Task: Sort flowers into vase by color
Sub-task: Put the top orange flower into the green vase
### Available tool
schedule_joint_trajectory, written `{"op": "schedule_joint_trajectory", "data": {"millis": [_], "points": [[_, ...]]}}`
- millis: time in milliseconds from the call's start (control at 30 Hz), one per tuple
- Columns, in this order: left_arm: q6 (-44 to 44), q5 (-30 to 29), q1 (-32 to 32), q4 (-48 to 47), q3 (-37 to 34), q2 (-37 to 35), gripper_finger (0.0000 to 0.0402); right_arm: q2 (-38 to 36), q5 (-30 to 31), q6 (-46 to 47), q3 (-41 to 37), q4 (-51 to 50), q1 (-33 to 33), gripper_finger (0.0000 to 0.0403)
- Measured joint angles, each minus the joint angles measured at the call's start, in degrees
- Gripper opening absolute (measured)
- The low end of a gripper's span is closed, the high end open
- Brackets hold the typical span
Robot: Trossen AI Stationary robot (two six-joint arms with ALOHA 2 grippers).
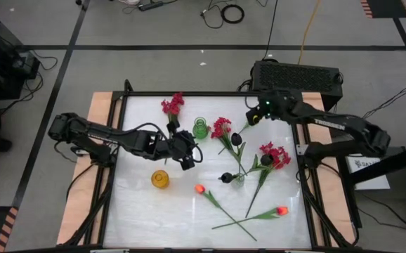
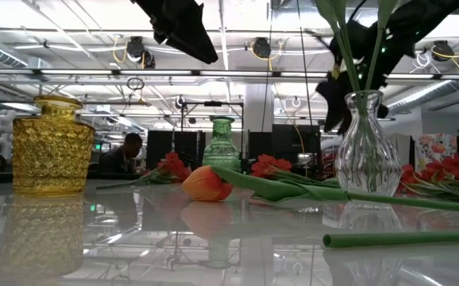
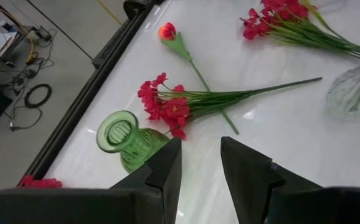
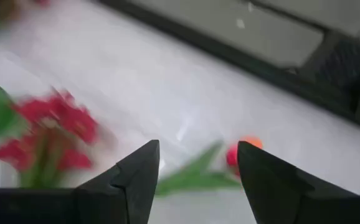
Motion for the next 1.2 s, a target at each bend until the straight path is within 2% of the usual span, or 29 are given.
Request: {"op": "schedule_joint_trajectory", "data": {"millis": [67, 267, 367, 600, 1033, 1200], "points": [[0.0, 0.0, -0.4, 0.0, 0.0, 0.0, 0.012, 2.1, -0.6, -0.1, 0.0, -1.3, 0.1, 0.0208], [-0.1, 0.0, -1.6, 0.0, 0.0, 0.0, 0.012, 5.7, -8.4, 4.6, 0.0, 1.6, 0.2, 0.0208], [-0.1, 0.0, -1.8, 0.2, 0.0, 0.0, 0.012, 6.5, -8.1, 8.8, 0.0, 4.3, 0.2, 0.0208], [-0.5, 0.0, -1.8, 0.2, 0.0, 0.0, 0.012, 8.4, -0.6, 22.2, 0.0, 3.0, 1.6, 0.0208], [-1.5, 0.1, -2.1, 0.2, 0.0, 0.0, 0.012, 17.2, 19.2, 46.6, 0.0, 4.8, 15.7, 0.0208], [-1.5, 0.1, -2.1, 0.2, 0.0, 0.0, 0.012, 21.0, 21.9, 58.9, 0.0, 5.2, 19.0, 0.0208]]}}
